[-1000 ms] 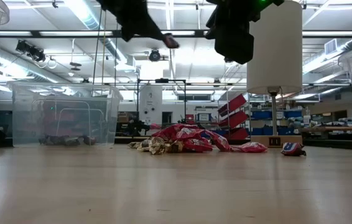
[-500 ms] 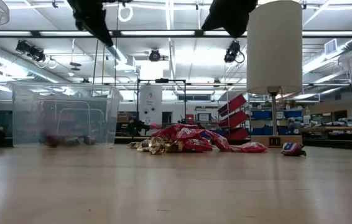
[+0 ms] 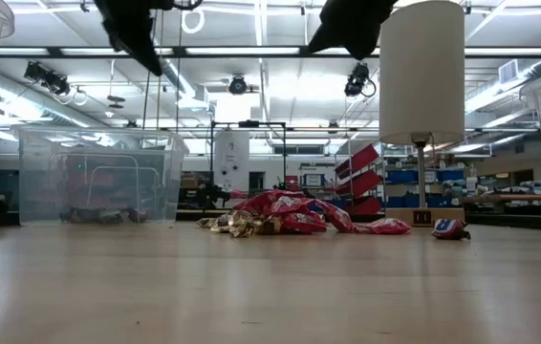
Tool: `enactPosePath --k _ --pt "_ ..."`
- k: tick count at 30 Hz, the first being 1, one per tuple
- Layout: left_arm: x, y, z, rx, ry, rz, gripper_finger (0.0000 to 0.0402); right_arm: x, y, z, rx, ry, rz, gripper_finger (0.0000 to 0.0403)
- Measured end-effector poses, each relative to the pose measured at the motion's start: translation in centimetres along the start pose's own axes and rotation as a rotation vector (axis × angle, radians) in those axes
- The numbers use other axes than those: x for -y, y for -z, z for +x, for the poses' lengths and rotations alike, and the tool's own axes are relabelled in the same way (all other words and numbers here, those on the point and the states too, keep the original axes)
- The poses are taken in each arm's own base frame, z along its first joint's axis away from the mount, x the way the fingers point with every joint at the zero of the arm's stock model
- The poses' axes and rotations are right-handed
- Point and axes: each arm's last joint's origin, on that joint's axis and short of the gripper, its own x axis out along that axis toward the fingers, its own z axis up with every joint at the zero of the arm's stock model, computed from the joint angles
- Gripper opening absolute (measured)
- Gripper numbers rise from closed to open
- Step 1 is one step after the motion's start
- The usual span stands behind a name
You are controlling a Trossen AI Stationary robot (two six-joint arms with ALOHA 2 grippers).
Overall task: Sort candy
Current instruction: Put the brown chocolate into the top left transparent bin
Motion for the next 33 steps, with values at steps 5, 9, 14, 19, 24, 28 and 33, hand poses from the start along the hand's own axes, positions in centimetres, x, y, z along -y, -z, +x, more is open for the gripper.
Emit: enactPosePath --k 5,9,14,19,24,28,33 --pt "1.2 1.5 -0.1 -0.172 0.228 -0.012 0.0000 0.4 0.1 1.0 -0.015 -0.023 0.012 0.0108" --pt "2.0 2.9 -0.7 -0.314 0.286 -0.036 0.0000 0.9 0.4 2.2 -0.041 -0.042 0.019 0.0107" --pt "2.7 3.8 -1.2 -0.409 0.261 -0.100 0.0000 1.6 0.8 3.8 -0.065 -0.086 0.034 0.0107" --pt "2.8 4.2 -1.3 -0.409 0.124 -0.224 0.0000 2.0 1.1 4.6 -0.080 -0.105 0.047 0.0107" --pt "3.1 6.0 0.7 -0.496 0.046 -0.290 0.0000 2.1 1.1 4.8 -0.082 -0.111 0.049 0.0107" --pt "3.2 7.9 2.5 -0.584 -0.015 -0.325 0.0000 2.0 1.1 4.8 -0.078 -0.129 0.046 0.0107" --pt "3.2 9.6 4.0 -0.652 -0.079 -0.351 0.0000 2.0 1.1 4.8 -0.078 -0.130 0.049 0.0107"
